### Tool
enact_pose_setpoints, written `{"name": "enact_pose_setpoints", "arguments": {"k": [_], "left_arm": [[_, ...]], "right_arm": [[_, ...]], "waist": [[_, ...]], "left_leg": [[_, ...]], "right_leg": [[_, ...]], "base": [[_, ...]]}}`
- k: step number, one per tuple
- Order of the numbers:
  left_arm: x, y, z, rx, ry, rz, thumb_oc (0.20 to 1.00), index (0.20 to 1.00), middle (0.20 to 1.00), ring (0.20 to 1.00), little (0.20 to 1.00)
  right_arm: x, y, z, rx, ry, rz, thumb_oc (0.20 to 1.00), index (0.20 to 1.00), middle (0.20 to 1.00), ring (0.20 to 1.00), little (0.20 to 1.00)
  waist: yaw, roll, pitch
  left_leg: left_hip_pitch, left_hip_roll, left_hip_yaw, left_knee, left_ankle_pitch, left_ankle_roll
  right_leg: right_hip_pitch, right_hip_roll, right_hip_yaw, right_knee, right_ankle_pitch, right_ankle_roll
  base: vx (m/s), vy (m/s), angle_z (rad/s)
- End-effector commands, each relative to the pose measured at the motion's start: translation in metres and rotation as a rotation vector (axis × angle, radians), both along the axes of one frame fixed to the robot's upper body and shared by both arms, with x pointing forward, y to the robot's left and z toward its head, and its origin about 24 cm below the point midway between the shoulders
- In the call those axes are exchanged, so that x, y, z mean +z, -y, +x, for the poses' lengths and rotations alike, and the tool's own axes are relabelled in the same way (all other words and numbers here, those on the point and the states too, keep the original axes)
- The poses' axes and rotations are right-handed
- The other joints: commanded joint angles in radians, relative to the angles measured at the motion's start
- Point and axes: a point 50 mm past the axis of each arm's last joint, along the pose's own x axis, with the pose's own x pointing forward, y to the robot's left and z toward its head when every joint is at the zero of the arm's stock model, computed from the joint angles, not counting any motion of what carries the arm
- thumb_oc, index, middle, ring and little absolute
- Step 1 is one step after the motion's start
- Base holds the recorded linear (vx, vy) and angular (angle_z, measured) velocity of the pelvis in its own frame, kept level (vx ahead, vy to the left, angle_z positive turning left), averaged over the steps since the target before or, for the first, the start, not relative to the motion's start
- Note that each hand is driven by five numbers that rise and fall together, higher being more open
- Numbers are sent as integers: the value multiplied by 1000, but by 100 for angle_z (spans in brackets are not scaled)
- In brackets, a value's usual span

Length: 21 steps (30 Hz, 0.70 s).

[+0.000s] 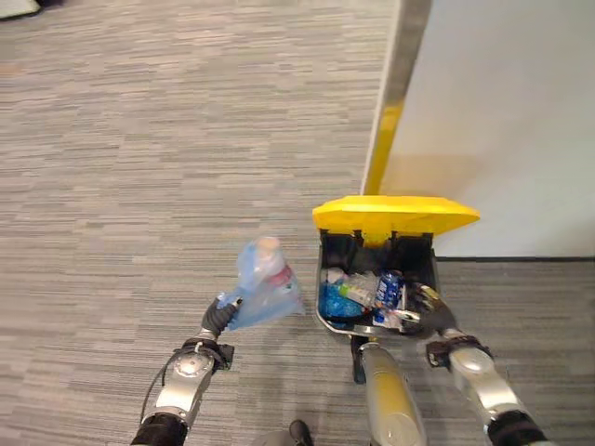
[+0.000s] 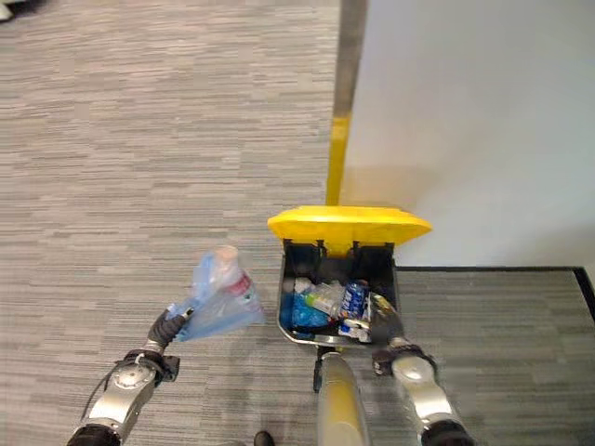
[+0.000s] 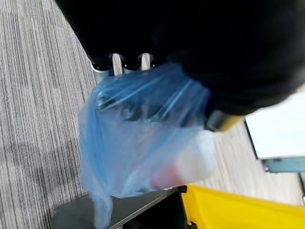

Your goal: Gather garbage on tea table into small bin, then transfer packed bag to large trash can.

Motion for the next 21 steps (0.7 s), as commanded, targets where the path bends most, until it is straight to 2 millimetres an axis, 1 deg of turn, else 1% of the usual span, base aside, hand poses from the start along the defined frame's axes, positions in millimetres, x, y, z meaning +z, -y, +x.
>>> {"name": "enact_pose_setpoints", "arguments": {"k": [1, 2, 3, 4, 6, 7, 8, 9, 10, 11, 12, 14, 15, 16, 17, 18, 21], "left_arm": [[32, 4, 19, -93, 166, 47, 200, 200, 200, 200, 200], [36, 8, 23, -116, 185, 36, 200, 200, 200, 200, 200], [48, 22, 34, -178, 240, 21, 200, 200, 200, 200, 200], [55, 27, 38, -202, 268, 3, 200, 200, 200, 200, 200], [73, 41, 52, -245, 337, -39, 200, 200, 200, 200, 200], [73, 41, 53, -245, 338, -39, 200, 200, 200, 200, 200], [92, 53, 63, -309, 408, -34, 200, 200, 200, 200, 200], [99, 58, 66, -327, 434, -43, 200, 200, 200, 200, 200], [114, 69, 71, -375, 490, -52, 200, 200, 200, 200, 200], [121, 76, 73, -405, 515, -54, 200, 200, 200, 200, 200], [121, 76, 73, -406, 516, -54, 200, 200, 200, 200, 200], [144, 98, 72, -515, 602, -91, 200, 200, 200, 200, 200], [152, 106, 70, -556, 631, -99, 200, 200, 200, 200, 200], [152, 106, 70, -557, 631, -99, 200, 200, 200, 200, 200], [157, 113, 68, -593, 650, -114, 200, 200, 200, 200, 200], [164, 124, 63, -656, 676, -134, 200, 200, 200, 200, 200], [168, 132, 61, -692, 686, -139, 200, 200, 200, 200, 200]], "right_arm": [[43, -23, 43, 35, 183, 68, 1000, 1000, 1000, 1000, 1000], [52, -28, 55, 44, 203, 63, 1000, 1000, 1000, 1000, 1000], [80, -36, 79, 55, 268, 47, 1000, 1000, 1000, 1000, 1000], [97, -36, 90, 57, 306, 21, 1000, 1000, 1000, 1000, 1000], [126, -32, 107, 61, 368, -51, 1000, 1000, 1000, 1000, 1000], [127, -32, 107, 61, 369, -50, 1000, 1000, 1000, 1000, 1000], [147, -25, 116, 58, 409, -112, 1000, 1000, 1000, 1000, 1000], [155, -21, 119, 50, 424, -137, 1000, 1000, 1000, 1000, 1000], [167, -16, 123, 46, 443, -169, 1000, 1000, 1000, 1000, 1000], [170, -13, 124, 38, 448, -176, 1000, 1000, 1000, 1000, 1000], [170, -13, 124, 37, 448, -176, 1000, 1000, 1000, 1000, 1000], [185, -5, 127, 19, 480, -193, 1000, 1000, 1000, 1000, 1000], [188, -1, 128, 13, 485, -206, 1000, 1000, 1000, 1000, 1000], [188, -1, 128, 13, 485, -206, 1000, 1000, 1000, 1000, 1000], [191, 1, 128, 8, 490, -209, 1000, 1000, 1000, 1000, 1000], [191, 4, 128, 9, 487, -221, 1000, 1000, 1000, 1000, 1000], [191, 6, 129, 9, 480, -233, 1000, 1000, 1000, 1000, 1000]], "waist": [[52, -14, -28], [60, -18, -25], [82, -14, -19], [91, -16, -17], [97, -23, -3], [95, -27, -3], [98, -35, 9], [97, -38, 11], [98, -37, 16], [96, -44, 17], [96, -44, 17], [91, -51, 12], [86, -56, 9], [86, -55, 9], [83, -57, 7], [74, -61, -1], [62, -66, -10]], "left_leg": [[199, -37, -74, -57, -182, 27], [193, -40, -81, -61, -178, 27], [182, -35, -88, -52, -183, 26], [172, -33, -91, -47, -184, 26], [149, -26, -97, -31, -185, 23], [147, -30, -99, -32, -182, 24], [125, -24, -107, -19, -180, 20], [119, -21, -110, -17, -179, 19], [113, -12, -111, -13, -183, 16], [109, -15, -117, -15, -177, 16], [108, -16, -117, -15, -177, 16], [109, -9, -121, -19, -177, 13], [111, -8, -121, -22, -179, 13], [111, -8, -121, -22, -179, 13], [115, -7, -120, -28, -180, 14], [125, -7, -117, -38, -184, 15], [141, -5, -111, -54, -187, 15]], "right_leg": [[-31, -25, -14, -421, 356, 164], [-36, -30, -10, -426, 364, 167], [-44, -25, -10, -424, 366, 165], [-53, -27, -10, -419, 368, 163], [-81, -30, -6, -405, 370, 161], [-82, -34, -4, -407, 373, 161], [-100, -40, -2, -395, 372, 160], [-106, -41, -2, -392, 372, 160], [-112, -38, -4, -383, 366, 160], [-116, -43, -2, -385, 370, 161], [-117, -43, -1, -384, 370, 161], [-124, -39, -3, -384, 371, 165], [-123, -37, -3, -389, 372, 168], [-123, -36, -3, -389, 372, 168], [-121, -34, -6, -393, 375, 171], [-116, -30, -10, -403, 378, 175], [-111, -28, -13, -411, 383, 181]], "base": [[10, -13, 15], [9, -9, 17], [6, -11, 16], [-4, -25, 36], [-40, -30, 37], [-72, -48, 4], [-65, -48, -1], [-69, -57, -5], [-48, -34, 22], [-36, -24, 30], [-35, -20, 27], [-18, -20, 11], [-9, -15, 11], [-9, -4, 7], [0, 0, 0], [5, 20, -7], [11, 15, -7]]}}
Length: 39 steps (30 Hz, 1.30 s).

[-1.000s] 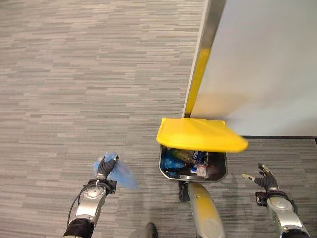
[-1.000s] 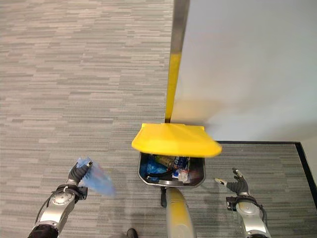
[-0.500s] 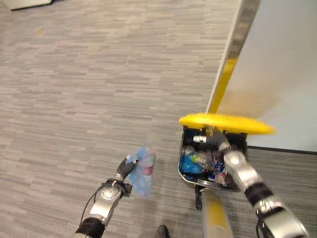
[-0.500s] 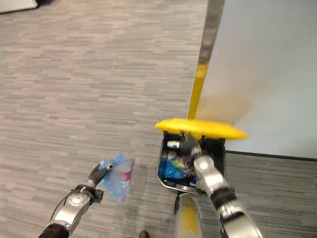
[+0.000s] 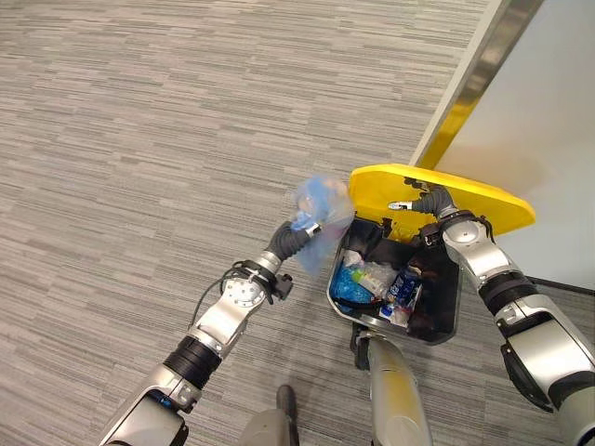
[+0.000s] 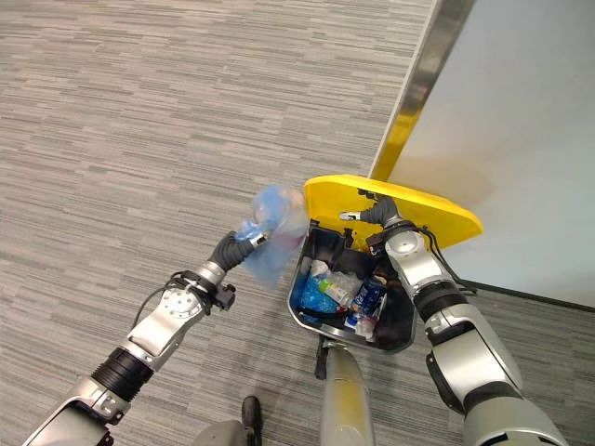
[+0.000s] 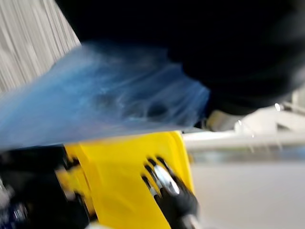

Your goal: Gather garbage on tea table into small bin, then transfer packed bag to large trash can.

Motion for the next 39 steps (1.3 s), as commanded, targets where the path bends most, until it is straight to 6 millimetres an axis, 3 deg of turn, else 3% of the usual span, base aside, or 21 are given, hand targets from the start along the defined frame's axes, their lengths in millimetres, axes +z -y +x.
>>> {"name": "enact_pose_setpoints", "arguments": {"k": [1, 3, 6, 11, 15, 23, 25, 27, 30, 34, 39], "left_arm": [[29, 11, -3, -93, 131, -49, 200, 200, 200, 200, 200], [32, 16, 4, -81, 150, -21, 200, 200, 200, 200, 200], [29, 29, 33, -20, 145, 121, 200, 200, 200, 200, 200], [21, 48, 42, -65, 128, 251, 200, 200, 200, 200, 200], [2, 70, 45, -100, 85, 386, 200, 200, 200, 200, 200], [-17, 74, 47, -91, 44, 496, 200, 200, 200, 200, 200], [-11, 78, 48, -96, 62, 478, 200, 200, 200, 200, 200], [8, 95, 44, -139, 114, 405, 200, 200, 200, 200, 200], [12, 99, 43, -147, 122, 385, 200, 200, 200, 200, 200], [42, 119, 36, -193, 203, 272, 200, 200, 200, 200, 200], [63, 126, 35, -201, 256, 206, 200, 200, 200, 200, 200]], "right_arm": [[49, -9, 12, 44, 168, -3, 1000, 1000, 1000, 1000, 1000], [53, -7, 13, 42, 162, -38, 1000, 1000, 1000, 1000, 1000], [78, -6, 19, 30, 213, -106, 1000, 1000, 1000, 1000, 1000], [97, -10, 22, 30, 256, -143, 1000, 1000, 1000, 1000, 1000], [116, -19, 25, 32, 305, -139, 1000, 1000, 1000, 1000, 1000], [129, -31, 24, 72, 354, -146, 1000, 1000, 1000, 1000, 1000], [128, -32, 24, 71, 355, -149, 1000, 1000, 1000, 1000, 1000], [123, -30, 25, 58, 340, -146, 1000, 1000, 1000, 1000, 1000], [121, -29, 25, 53, 336, -146, 1000, 1000, 1000, 1000, 1000], [114, -24, 24, 37, 319, -146, 1000, 1000, 1000, 1000, 1000], [112, -20, 22, 37, 321, -158, 1000, 1000, 1000, 1000, 1000]], "waist": [[-6, -28, -77], [-20, -32, -79], [-61, -31, -57], [-96, -23, -28], [-141, -6, -1], [-190, 6, 28], [-194, 7, 27], [-196, 12, 23], [-197, 12, 23], [-200, 10, 11], [-200, 1, 2]], "left_leg": [[244, -47, -21, -35, -229, 47], [257, -47, -15, -47, -232, 46], [258, -50, -3, -46, -234, 45], [246, -55, 6, -37, -236, 45], [227, -66, 18, -28, -237, 46], [213, -74, 28, -24, -241, 46], [212, -76, 31, -24, -242, 45], [217, -76, 30, -29, -243, 47], [219, -75, 29, -31, -243, 47], [228, -71, 25, -37, -246, 49], [237, -68, 22, -43, -249, 48]], "right_leg": [[-58, -43, 38, -269, 363, 145], [-58, -40, 40, -273, 368, 148], [-76, -41, 49, -267, 371, 147], [-100, -39, 69, -254, 373, 147], [-131, -29, 90, -245, 373, 146], [-167, -19, 121, -238, 386, 148], [-168, -18, 122, -241, 389, 149], [-167, -20, 123, -244, 395, 154], [-165, -20, 123, -245, 397, 155], [-160, -22, 124, -248, 405, 161], [-152, -25, 113, -256, 409, 164]], "base": [[14, 18, -9], [11, 21, -20], [7, 16, -8], [-10, 24, -26], [-17, 45, -5], [-12, 23, -5], [-5, 8, -9], [-7, 2, -14], [-1, -1, -1], [-1, -10, 2], [-2, -24, 3]]}}
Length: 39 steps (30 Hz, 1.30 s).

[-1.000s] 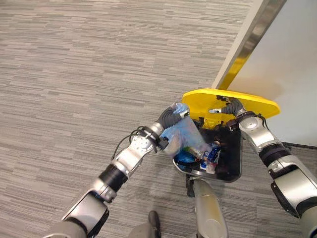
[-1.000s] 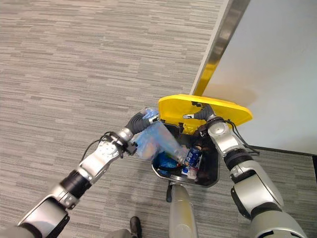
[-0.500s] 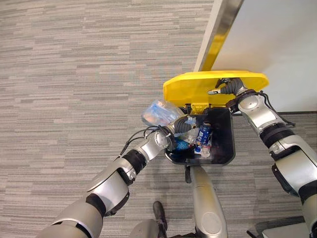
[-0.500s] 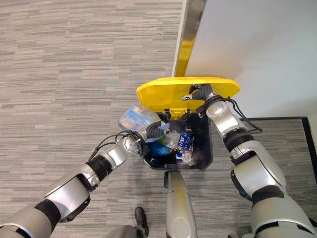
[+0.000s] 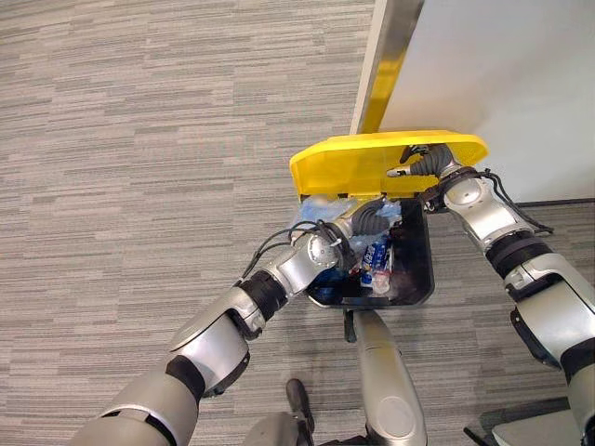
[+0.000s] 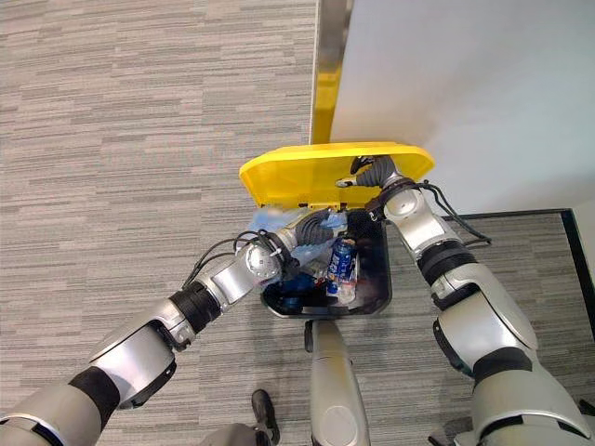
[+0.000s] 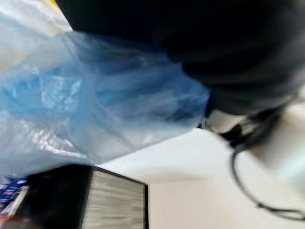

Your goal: Gather garbage on tea table into small bin, then transfer packed bag to large trash can.

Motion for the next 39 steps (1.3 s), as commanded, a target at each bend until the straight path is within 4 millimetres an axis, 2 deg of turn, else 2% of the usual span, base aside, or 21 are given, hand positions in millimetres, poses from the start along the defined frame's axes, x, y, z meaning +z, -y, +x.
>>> {"name": "enact_pose_setpoints", "arguments": {"k": [1, 6, 7, 11, 18, 19, 20, 21, 25, 32, 36, 37, 39], "left_arm": [[20, 20, -11, -71, 35, -162, 200, 200, 200, 200, 200], [15, 19, -6, -50, 39, -99, 200, 200, 200, 200, 200], [4, 13, 0, -8, 40, -19, 200, 200, 200, 200, 200], [-21, -7, 11, 83, 7, 114, 200, 200, 200, 200, 200], [-39, -24, 19, 159, -5, 236, 200, 200, 200, 200, 200], [-41, -26, 20, 169, -8, 248, 385, 385, 385, 385, 385], [-44, -28, 20, 176, -15, 260, 1000, 1000, 1000, 1000, 1000], [-54, -35, 20, 193, -36, 301, 1000, 1000, 1000, 1000, 1000], [-69, -49, 17, 191, -28, 408, 1000, 1000, 1000, 1000, 1000], [-76, -64, 11, 164, 6, 476, 1000, 1000, 1000, 1000, 1000], [-80, -83, 6, 203, -13, 415, 1000, 1000, 1000, 1000, 1000], [-81, -83, 6, 203, -14, 416, 1000, 1000, 1000, 1000, 1000], [-88, -102, 1, 270, -66, 330, 1000, 1000, 1000, 1000, 1000]], "right_arm": [[44, -5, 2, 13, 186, 43, 1000, 1000, 1000, 1000, 1000], [45, -3, 2, 13, 187, 39, 1000, 1000, 1000, 1000, 1000], [47, -3, 2, 15, 187, 35, 1000, 1000, 1000, 1000, 1000], [55, -5, 1, 22, 207, 23, 1000, 1000, 1000, 1000, 1000], [69, -11, -3, 52, 265, 37, 1000, 1000, 1000, 1000, 1000], [71, -12, -4, 57, 278, 39, 1000, 1000, 1000, 1000, 1000], [71, -13, -5, 67, 287, 40, 1000, 1000, 1000, 1000, 1000], [71, -16, -8, 93, 299, 46, 1000, 1000, 1000, 1000, 1000], [62, -19, -12, 123, 294, 38, 1000, 1000, 1000, 1000, 1000], [43, -17, -16, 145, 253, 37, 1000, 1000, 1000, 1000, 1000], [18, -19, -25, 187, 202, 18, 1000, 1000, 1000, 1000, 1000], [18, -19, -25, 187, 201, 19, 1000, 1000, 1000, 1000, 1000], [-7, -13, -34, 189, 143, 8, 1000, 1000, 1000, 1000, 1000]], "waist": [[-10, -16, -70], [-12, -23, -70], [-14, -25, -62], [-20, -29, -30], [-30, -27, 21], [-31, -27, 29], [-31, -28, 37], [-34, -26, 46], [-27, -15, 38], [-9, 0, -4], [14, 1, -44], [12, -3, -46], [25, -9, -72]], "left_leg": [[184, -32, -16, 26, -233, 22], [193, -30, -14, 20, -233, 19], [192, -30, -13, 21, -234, 19], [180, -32, -7, 38, -239, 17], [148, -35, 15, 59, -240, 13], [142, -36, 19, 63, -240, 12], [137, -36, 20, 67, -240, 11], [128, -36, 27, 70, -239, 8], [120, -31, 42, 66, -238, 4], [140, -24, 40, 38, -229, 2], [176, -22, 30, 28, -230, 7], [175, -25, 28, 26, -226, 7], [191, -21, 25, 40, -230, 6]], "right_leg": [[-59, -21, 33, -291, 383, 216], [-54, -22, 29, -296, 386, 217], [-58, -24, 29, -292, 387, 217], [-77, -25, 30, -281, 383, 213], [-107, -24, 24, -277, 379, 208], [-111, -26, 23, -276, 380, 209], [-115, -26, 20, -274, 379, 208], [-124, -30, 11, -271, 379, 207], [-139, -42, -20, -265, 378, 206], [-127, -57, -50, -264, 379, 209], [-83, -58, -69, -271, 367, 206], [-83, -62, -68, -275, 371, 205], [-34, -60, -80, -303, 371, 202]], "base": [[0, 0, 0], [-1, -6, 0], [0, 0, 0], [-8, -8, 0], [-25, -8, -6], [-42, -18, -4], [-36, -42, -2], [-27, -39, -4], [-11, -37, -14], [1, -18, -7], [-5, -16, 0], [0, 0, 0], [-50, -22, 7]]}}
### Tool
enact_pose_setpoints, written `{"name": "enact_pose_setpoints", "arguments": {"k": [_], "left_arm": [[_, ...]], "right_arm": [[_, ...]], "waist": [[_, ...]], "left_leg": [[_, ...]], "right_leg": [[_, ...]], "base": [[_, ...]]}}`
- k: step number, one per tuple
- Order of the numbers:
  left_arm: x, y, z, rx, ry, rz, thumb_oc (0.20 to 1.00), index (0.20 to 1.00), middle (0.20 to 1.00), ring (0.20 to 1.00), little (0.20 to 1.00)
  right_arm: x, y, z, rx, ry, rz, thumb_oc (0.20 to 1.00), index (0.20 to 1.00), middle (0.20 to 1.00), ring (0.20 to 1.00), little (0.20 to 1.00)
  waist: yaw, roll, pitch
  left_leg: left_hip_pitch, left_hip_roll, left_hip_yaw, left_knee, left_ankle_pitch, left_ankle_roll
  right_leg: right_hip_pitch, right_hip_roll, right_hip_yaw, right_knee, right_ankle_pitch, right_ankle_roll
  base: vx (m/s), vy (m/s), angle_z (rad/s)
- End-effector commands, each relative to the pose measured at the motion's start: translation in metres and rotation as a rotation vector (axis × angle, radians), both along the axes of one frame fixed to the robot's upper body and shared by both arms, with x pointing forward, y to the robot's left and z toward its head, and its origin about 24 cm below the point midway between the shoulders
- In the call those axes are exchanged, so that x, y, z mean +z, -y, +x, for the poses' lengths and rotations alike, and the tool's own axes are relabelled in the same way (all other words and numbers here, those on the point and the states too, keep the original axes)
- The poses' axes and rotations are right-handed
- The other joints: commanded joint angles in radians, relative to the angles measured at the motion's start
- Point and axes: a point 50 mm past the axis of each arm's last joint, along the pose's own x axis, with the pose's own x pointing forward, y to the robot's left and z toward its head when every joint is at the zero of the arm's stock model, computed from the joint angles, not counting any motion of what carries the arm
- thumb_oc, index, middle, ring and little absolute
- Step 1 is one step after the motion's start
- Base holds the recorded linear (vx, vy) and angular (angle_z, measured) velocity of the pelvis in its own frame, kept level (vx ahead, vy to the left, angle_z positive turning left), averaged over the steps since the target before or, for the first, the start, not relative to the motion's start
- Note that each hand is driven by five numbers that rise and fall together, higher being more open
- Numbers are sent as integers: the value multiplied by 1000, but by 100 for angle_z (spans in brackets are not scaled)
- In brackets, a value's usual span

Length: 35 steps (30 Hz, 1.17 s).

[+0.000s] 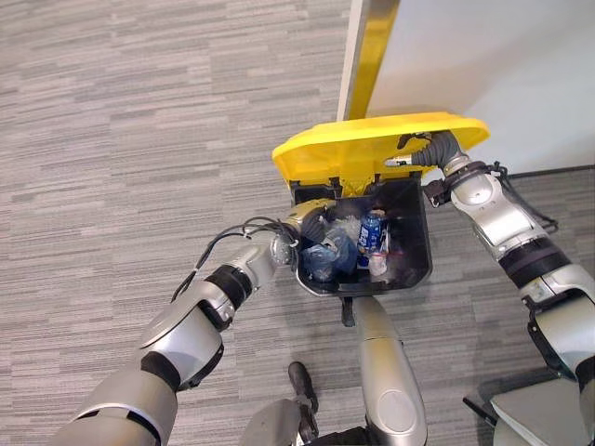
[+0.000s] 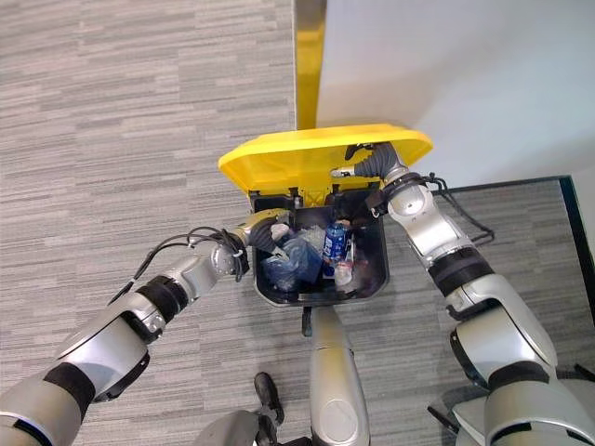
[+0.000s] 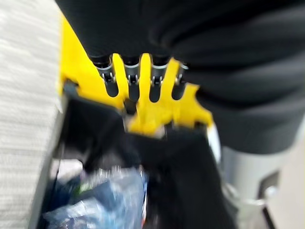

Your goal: Gather garbage on tea table into small bin, then transfer packed bag to large trash can.

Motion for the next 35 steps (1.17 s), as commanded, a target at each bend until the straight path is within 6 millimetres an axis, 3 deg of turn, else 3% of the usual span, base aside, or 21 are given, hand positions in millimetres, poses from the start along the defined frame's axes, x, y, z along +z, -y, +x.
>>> {"name": "enact_pose_setpoints", "arguments": {"k": [1, 3, 5, 6, 7, 8, 11, 12, 13, 14, 16, 17, 18, 19, 20, 21, 22, 23, 26, 27, 35], "left_arm": [[-44, -3, -32, 14, -104, -169, 1000, 1000, 1000, 1000, 1000], [-50, -13, -37, 42, -126, -203, 1000, 1000, 1000, 1000, 1000], [-68, -48, -54, 181, -195, -348, 1000, 1000, 1000, 1000, 1000], [-68, -49, -54, 182, -195, -347, 1000, 1000, 1000, 1000, 1000], [-85, -80, -73, 293, -254, -421, 1000, 1000, 1000, 1000, 1000], [-95, -101, -84, 372, -278, -439, 1000, 1000, 1000, 1000, 1000], [-115, -147, -114, 527, -339, -400, 1000, 1000, 1000, 1000, 1000], [-115, -147, -115, 527, -339, -400, 1000, 1000, 1000, 1000, 1000], [-128, -171, -137, 645, -372, -408, 1000, 1000, 1000, 1000, 1000], [-137, -182, -155, 720, -410, -445, 1000, 1000, 1000, 1000, 1000], [-137, -182, -156, 721, -410, -444, 1000, 1000, 1000, 1000, 1000], [-145, -187, -171, 782, -435, -489, 1000, 1000, 1000, 1000, 1000], [-145, -187, -171, 782, -436, -488, 1000, 1000, 1000, 1000, 1000], [-151, -189, -185, 827, -463, -550, 1000, 1000, 1000, 1000, 1000], [-154, -193, -191, 849, -477, -544, 1000, 1000, 1000, 1000, 1000], [-158, -198, -200, 895, -483, -541, 1000, 1000, 1000, 1000, 1000], [-156, -197, -200, 874, -480, -556, 1000, 1000, 1000, 1000, 1000], [-155, -198, -201, 874, -479, -565, 1000, 1000, 1000, 1000, 1000], [-160, -199, -205, 901, -491, -564, 1000, 1000, 1000, 1000, 1000], [-162, -200, -208, 914, -503, -583, 1000, 1000, 1000, 1000, 1000], [-167, -204, -217, 970, -509, -597, 1000, 1000, 1000, 1000, 1000]], "right_arm": [[-27, 1, -14, 40, -1, 17, 1000, 1000, 1000, 1000, 1000], [-39, 5, -20, 32, -29, 21, 1000, 1000, 1000, 1000, 1000], [-72, 17, -36, -4, -109, 50, 1000, 1000, 1000, 1000, 1000], [-73, 17, -36, -4, -110, 51, 1000, 1000, 1000, 1000, 1000], [-100, 20, -54, -9, -182, 89, 1000, 1000, 1000, 1000, 1000], [-115, 23, -64, -20, -224, 99, 1000, 1000, 1000, 1000, 1000], [-148, 29, -87, -49, -332, 97, 1000, 1000, 1000, 1000, 1000], [-148, 29, -87, -49, -332, 97, 1000, 1000, 1000, 1000, 1000], [-163, 28, -96, -52, -386, 73, 1000, 1000, 1000, 1000, 1000], [-180, 32, -110, -73, -446, 77, 1000, 1000, 1000, 1000, 1000], [-180, 32, -111, -72, -447, 78, 1000, 1000, 1000, 1000, 1000], [-196, 36, -122, -101, -501, 105, 1000, 1000, 1000, 1000, 1000], [-196, 36, -122, -101, -502, 105, 1000, 1000, 1000, 1000, 1000], [-215, 42, -136, -146, -576, 136, 1000, 1000, 1000, 1000, 1000], [-223, 46, -144, -170, -611, 144, 1000, 1000, 1000, 1000, 1000], [-235, 50, -154, -213, -658, 188, 1000, 1000, 1000, 1000, 1000], [-240, 55, -158, -239, -672, 212, 1000, 1000, 1000, 1000, 1000], [-245, 56, -162, -253, -698, 225, 1000, 1000, 1000, 1000, 1000], [-250, 60, -163, -268, -726, 223, 1000, 1000, 1000, 1000, 1000], [-251, 69, -167, -302, -737, 230, 1000, 1000, 1000, 1000, 1000], [-257, 99, -184, -433, -757, 224, 1000, 1000, 1000, 1000, 1000]], "waist": [[17, -21, -152], [24, -34, -163], [55, -62, -182], [52, -67, -183], [78, -99, -190], [93, -110, -189], [120, -137, -193], [119, -139, -194], [128, -126, -175], [142, -121, -180], [141, -127, -184], [159, -109, -201], [159, -110, -202], [172, -76, -218], [178, -67, -229], [186, -66, -239], [199, -78, -253], [203, -81, -268], [212, -74, -293], [205, -73, -309], [205, -72, -359]], "left_leg": [[137, -16, -26, 82, -228, 6], [143, -18, -32, 87, -228, 6], [155, -18, -35, 129, -241, 3], [154, -23, -38, 128, -237, 3], [154, -32, -40, 164, -239, 8], [150, -36, -34, 187, -237, 11], [145, -57, -26, 187, -207, 27], [145, -59, -27, 187, -206, 27], [137, -47, 4, 178, -162, 36], [97, -54, 0, 170, -126, 55], [93, -60, -1, 168, -122, 56], [53, -68, 9, 134, -73, 83], [52, -68, 9, 133, -72, 83], [24, -51, 23, 87, -36, 99], [13, -47, 23, 68, -15, 103], [4, -42, 27, 59, 1, 98], [-16, -50, 10, 62, 5, 86], [-32, -40, 12, 48, 17, 77], [-48, -25, 35, 33, 32, 72], [-51, -16, 39, 19, 49, 61], [-56, 3, 18, -31, 105, 25]], "right_leg": [[-21, -63, -9, -329, 372, 231], [-1, -69, -18, -347, 378, 229], [69, -73, -36, -395, 390, 232], [69, -78, -35, -398, 393, 232], [130, -80, -44, -442, 395, 237], [157, -78, -48, -464, 385, 242], [187, -73, -43, -461, 349, 250], [186, -75, -43, -461, 349, 250], [173, -74, -55, -372, 323, 258], [189, -66, -6, -222, 263, 224], [183, -71, -3, -221, 264, 224], [225, -61, 11, -90, 209, 198], [223, -62, 11, -90, 209, 198], [254, -43, 41, 46, 141, 174], [247, -28, 86, 143, 126, 174], [285, -7, 118, 121, 114, 176], [372, 13, 123, -3, 54, 164], [399, 33, 113, -67, 32, 163], [402, 63, 124, -126, 44, 162], [430, 88, 144, -188, 41, 158], [546, 119, 127, -388, 61, 140]], "base": [[-74, -11, 10], [-60, -29, 19], [-112, -11, 25], [-188, 20, 9], [-219, 33, 18], [-249, 43, 21], [-209, 51, 7], [-273, 102, -34], [-429, 166, -29], [-434, 164, -18], [-220, 76, -11], [-191, 79, -21], [-292, 137, -36], [-133, 79, -4], [-135, 54, -24], [9, -86, -23], [39, -155, -32], [53, -174, -23], [73, -102, -29], [71, -70, -49], [58, -89, -6]]}}
